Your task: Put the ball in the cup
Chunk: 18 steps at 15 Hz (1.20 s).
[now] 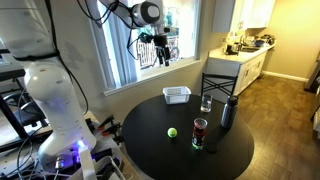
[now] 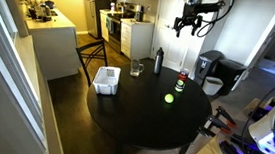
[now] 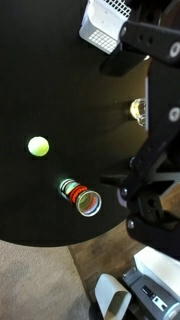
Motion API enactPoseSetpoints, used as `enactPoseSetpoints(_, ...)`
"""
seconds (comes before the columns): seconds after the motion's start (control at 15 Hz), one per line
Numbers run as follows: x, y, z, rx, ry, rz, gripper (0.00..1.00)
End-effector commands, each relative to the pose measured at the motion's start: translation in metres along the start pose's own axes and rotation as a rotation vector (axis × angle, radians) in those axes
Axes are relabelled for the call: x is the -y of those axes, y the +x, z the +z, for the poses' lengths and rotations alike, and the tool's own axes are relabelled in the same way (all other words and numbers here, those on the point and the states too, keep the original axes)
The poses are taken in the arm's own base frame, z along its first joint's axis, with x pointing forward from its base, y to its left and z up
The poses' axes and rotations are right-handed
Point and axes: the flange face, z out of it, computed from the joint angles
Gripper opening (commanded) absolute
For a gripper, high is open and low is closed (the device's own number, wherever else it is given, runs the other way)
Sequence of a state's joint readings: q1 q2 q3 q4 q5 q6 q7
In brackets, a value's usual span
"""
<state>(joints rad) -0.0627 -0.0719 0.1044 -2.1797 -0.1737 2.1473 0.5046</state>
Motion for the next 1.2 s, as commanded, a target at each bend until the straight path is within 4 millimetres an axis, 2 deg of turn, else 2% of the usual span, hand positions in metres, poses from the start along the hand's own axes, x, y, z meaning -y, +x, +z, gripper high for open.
enactPoseSetpoints(0.0,0.022,0.004,0.033,0.017,0.004,-0.001,1.0)
enactPoseSetpoints(0.27,0.032,0.002,0.065,0.01,-0.041,-0.057,1.0)
enactPoseSetpoints(0.8,0.01,0.009,0.135,-0.109,-0.285,-0.172,1.0)
enactPoseSetpoints(0.93,0.005,0.007,0.145,-0.102,-0.306,-0.205,1.0)
enactPoseSetpoints(1.13,0.005,0.009,0.147,-0.066,-0.304,-0.199,1.0)
